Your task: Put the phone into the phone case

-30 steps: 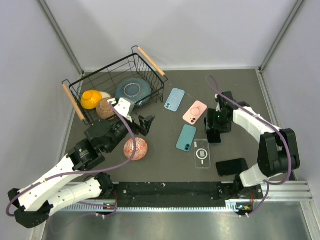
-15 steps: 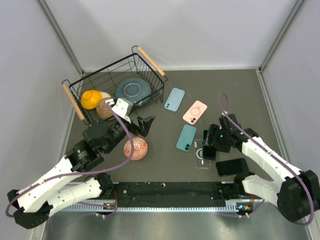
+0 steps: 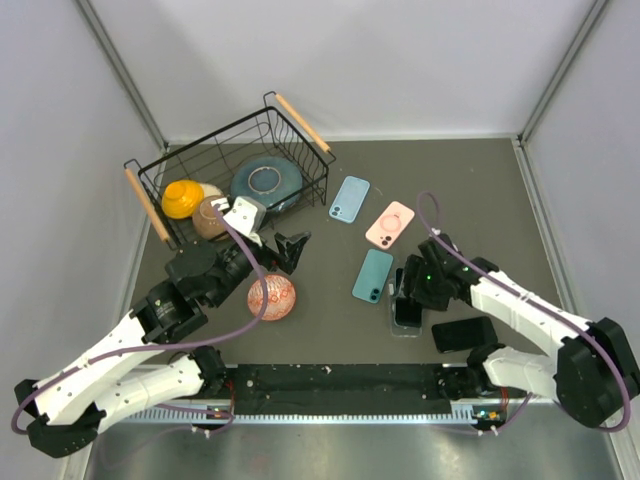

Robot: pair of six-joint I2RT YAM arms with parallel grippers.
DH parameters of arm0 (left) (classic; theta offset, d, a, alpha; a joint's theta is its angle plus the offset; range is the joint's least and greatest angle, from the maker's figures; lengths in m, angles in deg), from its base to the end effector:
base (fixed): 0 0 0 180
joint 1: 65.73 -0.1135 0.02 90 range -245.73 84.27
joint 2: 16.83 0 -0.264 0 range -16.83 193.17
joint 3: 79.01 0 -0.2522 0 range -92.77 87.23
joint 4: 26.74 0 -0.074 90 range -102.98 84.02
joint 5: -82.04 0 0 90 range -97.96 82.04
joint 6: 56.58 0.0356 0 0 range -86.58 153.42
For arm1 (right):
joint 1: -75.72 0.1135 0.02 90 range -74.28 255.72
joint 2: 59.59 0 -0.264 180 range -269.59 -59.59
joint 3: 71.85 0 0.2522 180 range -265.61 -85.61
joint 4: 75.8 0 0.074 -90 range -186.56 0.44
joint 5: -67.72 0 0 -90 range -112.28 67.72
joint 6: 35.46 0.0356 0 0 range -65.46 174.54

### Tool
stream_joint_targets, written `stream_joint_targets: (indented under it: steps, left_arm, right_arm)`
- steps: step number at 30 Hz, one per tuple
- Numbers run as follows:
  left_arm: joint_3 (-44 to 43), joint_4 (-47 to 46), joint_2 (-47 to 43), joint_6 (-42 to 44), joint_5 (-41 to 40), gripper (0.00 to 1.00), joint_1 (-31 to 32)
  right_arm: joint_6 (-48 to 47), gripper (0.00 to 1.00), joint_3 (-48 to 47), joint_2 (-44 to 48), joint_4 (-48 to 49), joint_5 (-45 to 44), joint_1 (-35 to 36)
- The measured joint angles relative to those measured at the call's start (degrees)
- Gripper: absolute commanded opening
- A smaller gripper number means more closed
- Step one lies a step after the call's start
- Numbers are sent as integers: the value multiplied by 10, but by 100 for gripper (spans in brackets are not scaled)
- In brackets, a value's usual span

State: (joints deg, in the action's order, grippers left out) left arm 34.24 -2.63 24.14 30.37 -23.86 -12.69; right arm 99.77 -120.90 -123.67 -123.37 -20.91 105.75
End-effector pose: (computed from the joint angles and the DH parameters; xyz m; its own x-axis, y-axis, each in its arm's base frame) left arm 0.1016 -0.1188 0.3994 -0.0146 -0.0657 -0.9977 0.6039 0.7947 -0.0612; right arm 0.1715 0.1001 0.1882 -0.9033 0.2976 -0.3090 0.1866 0.9211 0.3417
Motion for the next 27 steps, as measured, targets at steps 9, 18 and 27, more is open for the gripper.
stream_joint_targets:
  steps: [9, 18, 27]
  left_arm:
    - [0, 0, 0, 0, 2, 89, 0]
    - [0, 0, 0, 0, 2, 89, 0]
    - [0, 0, 0, 0, 2, 89, 0]
  right_arm:
    - [5, 31, 0, -21, -2, -23, 22]
    - [10, 38, -1, -41, -5, -50, 47]
    - [14, 48, -19, -68, -14, -77, 75]
